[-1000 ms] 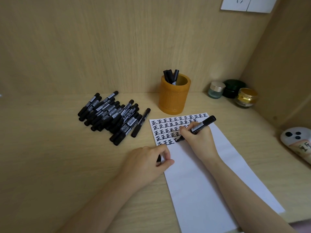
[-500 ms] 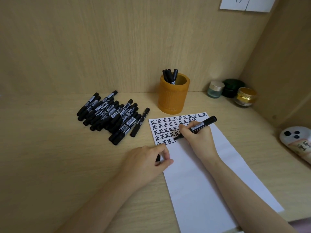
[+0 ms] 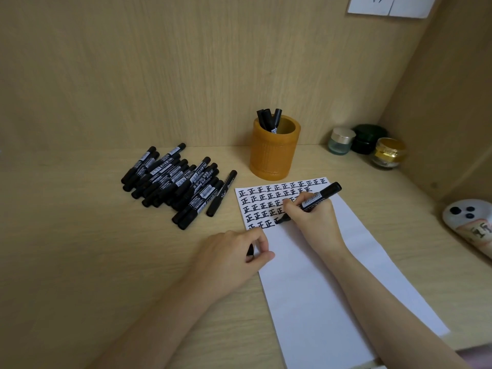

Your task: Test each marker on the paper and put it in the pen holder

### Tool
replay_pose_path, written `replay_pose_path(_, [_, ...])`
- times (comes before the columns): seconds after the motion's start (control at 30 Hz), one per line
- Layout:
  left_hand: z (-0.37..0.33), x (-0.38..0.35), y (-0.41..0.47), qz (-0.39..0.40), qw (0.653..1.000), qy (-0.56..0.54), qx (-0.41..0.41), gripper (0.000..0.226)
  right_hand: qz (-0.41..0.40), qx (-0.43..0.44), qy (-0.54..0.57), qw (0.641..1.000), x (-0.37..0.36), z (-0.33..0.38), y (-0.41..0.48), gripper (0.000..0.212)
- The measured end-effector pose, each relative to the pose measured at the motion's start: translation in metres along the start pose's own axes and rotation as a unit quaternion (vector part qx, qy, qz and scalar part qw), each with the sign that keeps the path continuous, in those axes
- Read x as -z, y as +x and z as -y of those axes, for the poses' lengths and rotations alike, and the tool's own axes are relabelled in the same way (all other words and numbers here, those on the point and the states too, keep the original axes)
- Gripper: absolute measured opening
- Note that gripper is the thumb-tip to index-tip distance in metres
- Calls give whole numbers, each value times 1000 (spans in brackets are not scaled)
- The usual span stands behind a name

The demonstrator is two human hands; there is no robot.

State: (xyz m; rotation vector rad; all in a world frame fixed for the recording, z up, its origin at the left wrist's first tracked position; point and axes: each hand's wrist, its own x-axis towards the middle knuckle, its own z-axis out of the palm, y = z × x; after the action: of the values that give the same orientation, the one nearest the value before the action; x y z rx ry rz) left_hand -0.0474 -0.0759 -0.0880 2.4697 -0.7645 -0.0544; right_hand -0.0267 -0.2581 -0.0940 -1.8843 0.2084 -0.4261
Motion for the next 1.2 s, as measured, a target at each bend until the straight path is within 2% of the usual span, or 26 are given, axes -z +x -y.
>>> replay_pose_path(0.2, [0,-1,0,0,1000,4,-2,20,12,0,-9,1000,0,3,-2,31])
replay_pose_path(0.47, [2,-2,0,-16,1000,-3,-6,20,-32,-17,-30,999,2,6,-2,25])
replay_pose_path(0.73, [1,0,-2,-22,999,-19,-18,18,-36,-30,2,999,3,3,-1,28])
replay_pose_path(0.83, [-1,1,-4,-32,991,-126,-21,4,-40,-47,108,992,7,8,0,34])
replay_pose_path(0.87, [-1,1,-4,-35,983,-179,-16,6,-37,-60,141,987,9,10,-1,35])
replay_pose_path(0.97, [0,0,-2,-19,962,-272,-1,25,-18,-112,226,967,13,16,-1,39])
replay_pose_path(1.1, [-2,0,1,-33,932,-360,12,39,52,-67,305,949,17,21,-4,28])
replay_pose_path(1.2, [-2,4,3,-51,912,-405,30,48,82,-57,289,952,16,23,-7,36])
